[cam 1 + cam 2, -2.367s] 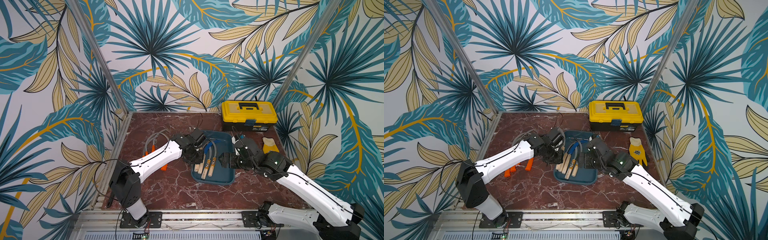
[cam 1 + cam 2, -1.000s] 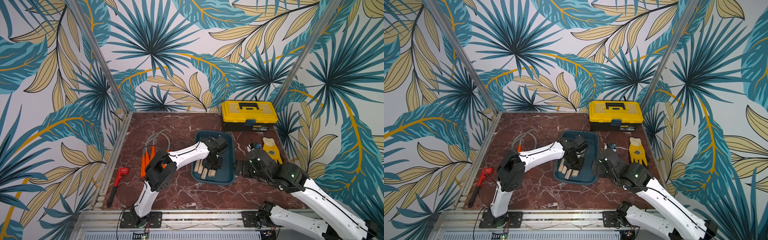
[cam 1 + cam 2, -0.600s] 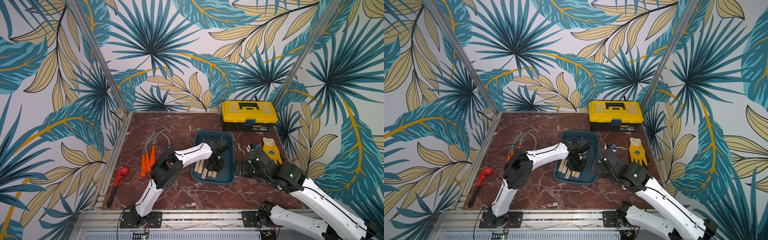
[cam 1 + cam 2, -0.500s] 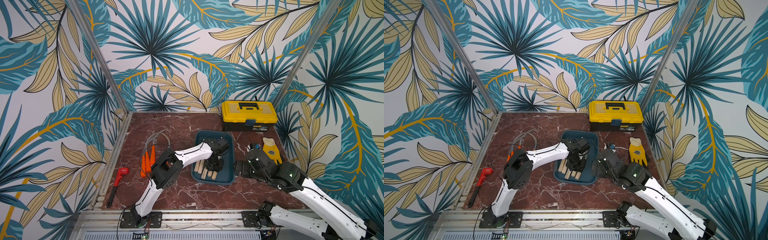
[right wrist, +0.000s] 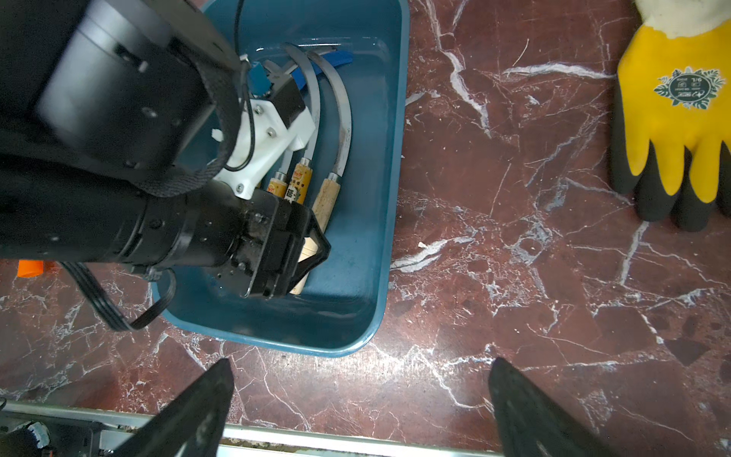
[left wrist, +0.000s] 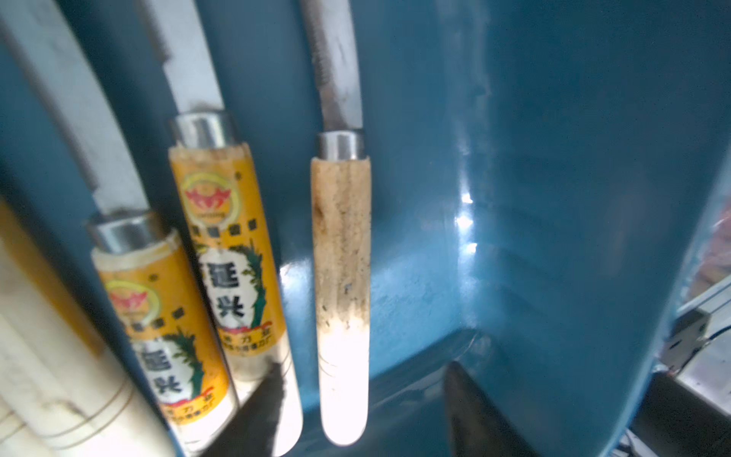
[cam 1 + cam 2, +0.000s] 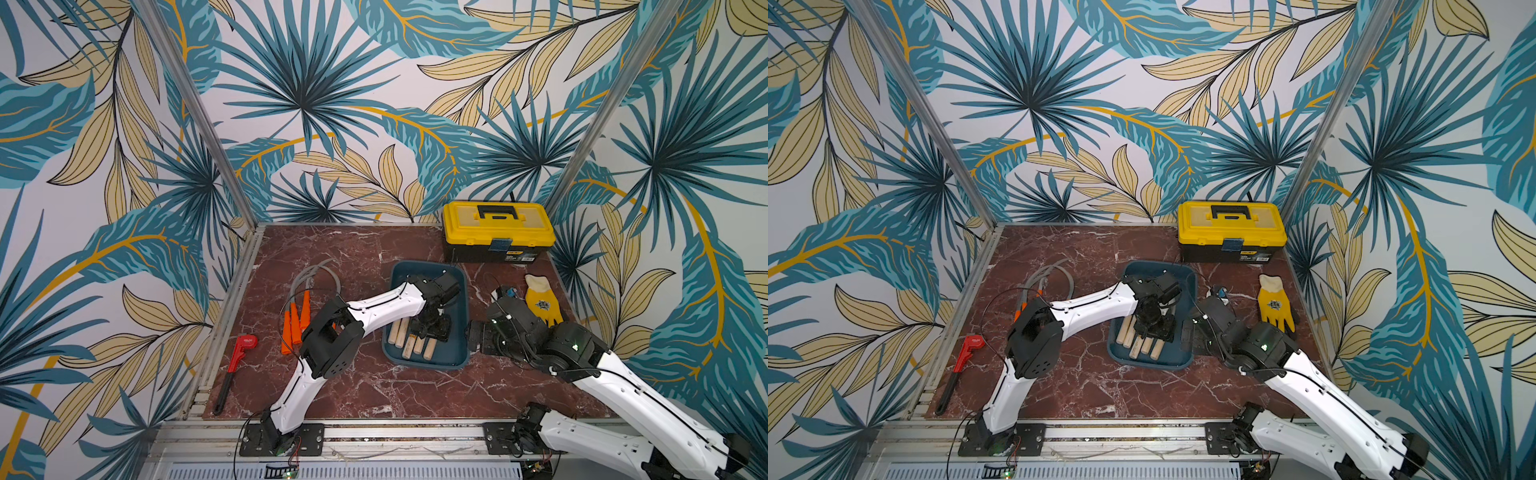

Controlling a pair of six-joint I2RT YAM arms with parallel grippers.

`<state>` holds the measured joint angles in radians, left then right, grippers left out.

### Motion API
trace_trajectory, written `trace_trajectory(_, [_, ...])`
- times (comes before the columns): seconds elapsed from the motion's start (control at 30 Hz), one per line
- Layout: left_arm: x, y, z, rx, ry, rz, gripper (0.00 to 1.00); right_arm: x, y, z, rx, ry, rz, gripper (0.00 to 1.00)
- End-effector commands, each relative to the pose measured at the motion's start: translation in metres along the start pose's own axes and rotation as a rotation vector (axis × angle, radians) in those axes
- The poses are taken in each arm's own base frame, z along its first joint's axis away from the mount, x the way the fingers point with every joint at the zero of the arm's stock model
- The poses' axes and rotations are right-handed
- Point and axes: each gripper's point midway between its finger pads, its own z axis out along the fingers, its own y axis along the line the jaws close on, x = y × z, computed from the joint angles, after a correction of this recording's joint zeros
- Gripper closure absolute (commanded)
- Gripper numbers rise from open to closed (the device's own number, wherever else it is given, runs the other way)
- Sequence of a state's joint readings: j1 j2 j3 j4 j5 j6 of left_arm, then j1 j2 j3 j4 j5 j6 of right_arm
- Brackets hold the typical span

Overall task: Put small sickles into storage boxes
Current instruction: Place the sickle in the storage box, then pick up the sickle at the center of the board.

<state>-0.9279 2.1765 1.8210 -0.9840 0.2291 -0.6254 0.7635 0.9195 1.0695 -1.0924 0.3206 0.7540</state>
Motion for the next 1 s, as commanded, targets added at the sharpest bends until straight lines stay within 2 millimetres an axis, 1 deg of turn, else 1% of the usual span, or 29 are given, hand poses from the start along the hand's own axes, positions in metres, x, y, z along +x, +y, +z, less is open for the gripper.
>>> trace_trajectory(0.0, [-0.009, -0.017, -0.038, 0.052, -0.084, 0.026, 0.06, -0.005, 0.005, 0.0, -0.016, -0.013, -0.003, 0.01])
trace_trajectory(0.03, [-0.01, -0.018, -0.043, 0.052, -0.097, 0.03, 0.0, -0.006, 0.006, -0.001, -0.02, -0.014, -0.005, 0.01])
trace_trajectory(0.2, [-0.014, -0.018, -0.064, 0.05, -0.153, 0.042, 0.01, -0.011, 0.015, -0.002, -0.047, -0.012, -0.006, 0.0])
trace_trajectory(0.37, [-0.016, -0.013, -0.084, 0.051, -0.196, 0.032, 0.01, -0.016, 0.027, -0.003, -0.084, -0.01, 0.001, 0.0])
trace_trajectory(0.5, [-0.018, -0.003, -0.098, 0.044, -0.226, 0.017, 0.0, -0.022, 0.038, -0.004, -0.118, -0.016, 0.001, 0.01])
trace_trajectory(0.7, [-0.021, 0.017, -0.117, 0.024, -0.271, -0.004, 0.01, -0.03, 0.054, -0.003, -0.162, -0.017, -0.015, 0.01])
trace_trajectory(0.97, [-0.02, 0.047, -0.135, -0.007, -0.309, -0.047, 0.0, -0.038, 0.078, 0.003, -0.225, -0.009, -0.027, 0.0])
